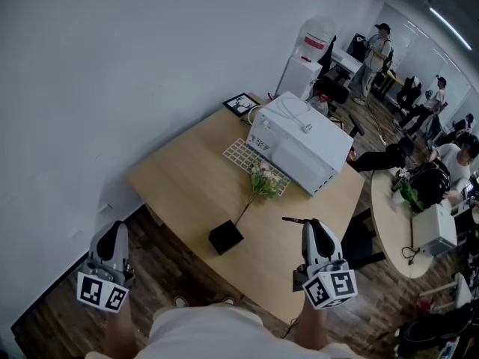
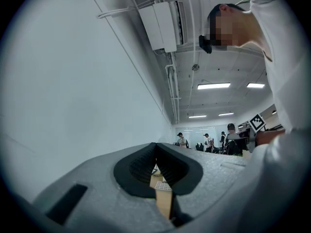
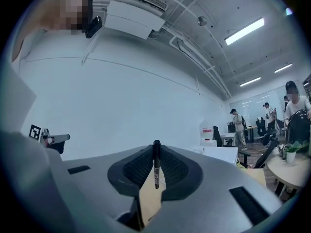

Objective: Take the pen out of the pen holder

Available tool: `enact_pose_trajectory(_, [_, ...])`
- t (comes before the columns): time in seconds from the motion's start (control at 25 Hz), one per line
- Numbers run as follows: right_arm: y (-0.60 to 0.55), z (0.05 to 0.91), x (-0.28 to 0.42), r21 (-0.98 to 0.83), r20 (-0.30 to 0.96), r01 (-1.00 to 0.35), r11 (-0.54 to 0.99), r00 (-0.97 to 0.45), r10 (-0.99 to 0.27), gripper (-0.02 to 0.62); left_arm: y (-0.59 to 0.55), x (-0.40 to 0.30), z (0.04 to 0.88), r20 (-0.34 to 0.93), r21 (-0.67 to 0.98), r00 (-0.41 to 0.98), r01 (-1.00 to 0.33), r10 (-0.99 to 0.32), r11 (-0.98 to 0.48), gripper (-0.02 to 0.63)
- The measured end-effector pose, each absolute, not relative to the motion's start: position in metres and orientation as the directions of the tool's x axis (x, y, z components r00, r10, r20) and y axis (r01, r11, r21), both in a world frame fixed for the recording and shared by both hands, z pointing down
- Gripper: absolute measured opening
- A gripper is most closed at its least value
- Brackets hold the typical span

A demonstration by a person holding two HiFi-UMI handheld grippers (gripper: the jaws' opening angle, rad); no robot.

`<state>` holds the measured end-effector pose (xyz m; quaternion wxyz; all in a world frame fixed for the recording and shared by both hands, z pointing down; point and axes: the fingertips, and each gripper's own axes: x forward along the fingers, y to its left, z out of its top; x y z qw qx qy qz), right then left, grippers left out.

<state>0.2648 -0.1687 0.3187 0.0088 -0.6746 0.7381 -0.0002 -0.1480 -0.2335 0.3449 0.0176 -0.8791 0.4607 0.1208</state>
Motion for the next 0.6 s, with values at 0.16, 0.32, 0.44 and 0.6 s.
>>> enact_pose_trajectory(0.16, [-0.1707,0.3174,0.2637,-0.012,-0.012,-0.995,0.096,-0.096,-0.995,0.048,-0.2314,-0.1485,0.3445,-0.226,0.08,0.546,-0.815,-0.807,-0.574,0.012])
enact_pose_trajectory(0.32, [-0.1713,0.3131,0.2633,-0.012,-0.025,-0.995,0.099,-0.099,-0.995,0.048,-0.2294,-0.1502,0.345,-0.226,0.082,0.54,-0.819,-0.811,-0.568,0.013])
enact_pose_trajectory(0.44, [-0.1707,0.3127,0.2628,-0.011,-0.023,-0.995,0.1,-0.1,-0.995,0.048,-0.2281,-0.1514,0.3452,-0.226,0.086,0.538,-0.819,-0.812,-0.567,0.012])
enact_pose_trajectory(0.6, [-0.1703,0.3139,0.2582,-0.013,-0.021,-0.995,0.104,-0.103,-0.994,0.048,-0.2263,-0.1556,0.3469,-0.221,0.092,0.535,-0.821,-0.816,-0.563,0.012])
